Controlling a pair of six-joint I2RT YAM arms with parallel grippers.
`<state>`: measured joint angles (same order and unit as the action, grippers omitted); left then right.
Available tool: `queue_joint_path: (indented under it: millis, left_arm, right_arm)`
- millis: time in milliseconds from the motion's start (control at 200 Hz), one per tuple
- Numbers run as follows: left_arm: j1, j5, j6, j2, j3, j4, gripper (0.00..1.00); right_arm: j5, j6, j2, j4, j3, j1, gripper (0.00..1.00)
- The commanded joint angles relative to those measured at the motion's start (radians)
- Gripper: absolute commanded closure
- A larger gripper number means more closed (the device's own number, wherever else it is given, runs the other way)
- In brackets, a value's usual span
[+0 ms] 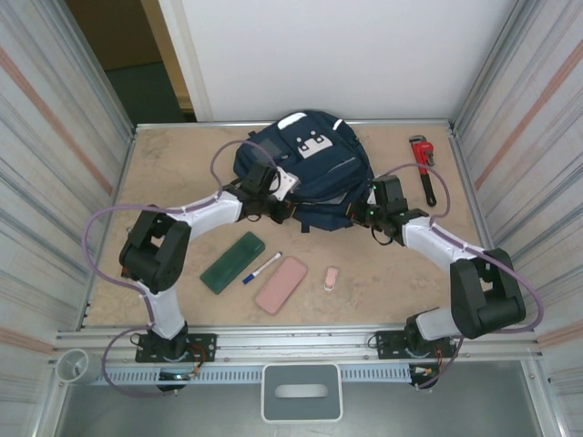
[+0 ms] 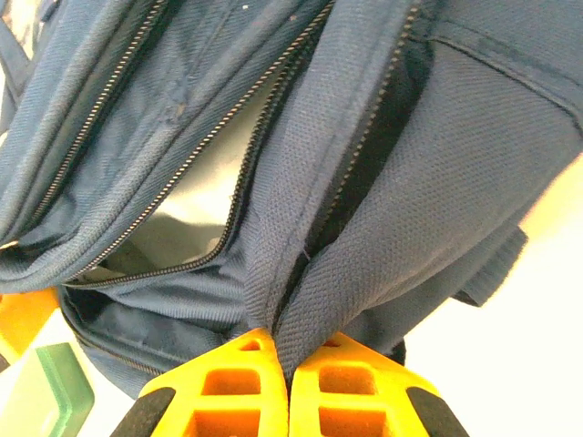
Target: Pack the student bag
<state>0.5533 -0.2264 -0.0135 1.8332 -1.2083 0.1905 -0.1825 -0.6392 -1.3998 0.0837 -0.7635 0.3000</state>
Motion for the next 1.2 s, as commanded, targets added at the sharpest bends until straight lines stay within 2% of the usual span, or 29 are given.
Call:
queue_joint_path:
  millis: [0,255,431,501,596,681,741,792,882,987,1192]
  left_arm:
    - [-0.103,0.279,0.048,-0.013,-0.036,0.096,1.0]
    - [-0.174,0.284,0.086,-0.009,-0.05,0.106,1.0]
    - [-0.191,0.355,0.1,0.046,-0.103,0.144,1.0]
    - [-0.18,0.326,0.099,0.002,-0.072,0.12,0.77]
    - [-0.133,0.268,0.075,-0.122,0.015,0.005,0.47]
    - [-0.074,0.179,0.025,-0.189,0.055,-0.087,0.3]
    - [-0.026,0.113,-0.021,-0.185,0.036,-0.101,0.26]
    - [0.026,0.103,-0.065,-0.157,-0.002,-0.087,0.23]
    - [0.115,0.144,-0.143,-0.063,-0.103,-0.024,0.21]
    - [0.178,0.177,-0.193,0.053,-0.231,0.044,0.19]
    - [0.222,0.204,-0.246,0.225,-0.423,0.146,0.16]
  right_arm:
    - [0.099,0.047,0.054,0.096,0.029,-0.039,1.0]
    - [0.09,0.045,0.043,0.084,0.045,-0.039,1.0]
    - [-0.014,0.042,0.05,0.01,0.072,-0.024,1.0]
    - [-0.045,0.031,0.054,-0.013,0.081,-0.007,1.0]
    - [-0.069,0.023,0.051,-0.034,0.087,0.014,1.0]
    - [-0.075,0.026,0.049,-0.033,0.086,0.02,1.0]
    - [-0.081,0.033,0.048,-0.021,0.079,0.018,0.94]
    - [-0.077,0.047,0.056,0.004,0.07,0.016,0.87]
    - [-0.026,0.066,0.084,0.076,0.057,-0.001,0.71]
    - [0.015,0.075,0.122,0.151,0.058,-0.053,0.55]
    - [0.036,0.092,0.229,0.187,0.111,-0.123,0.45]
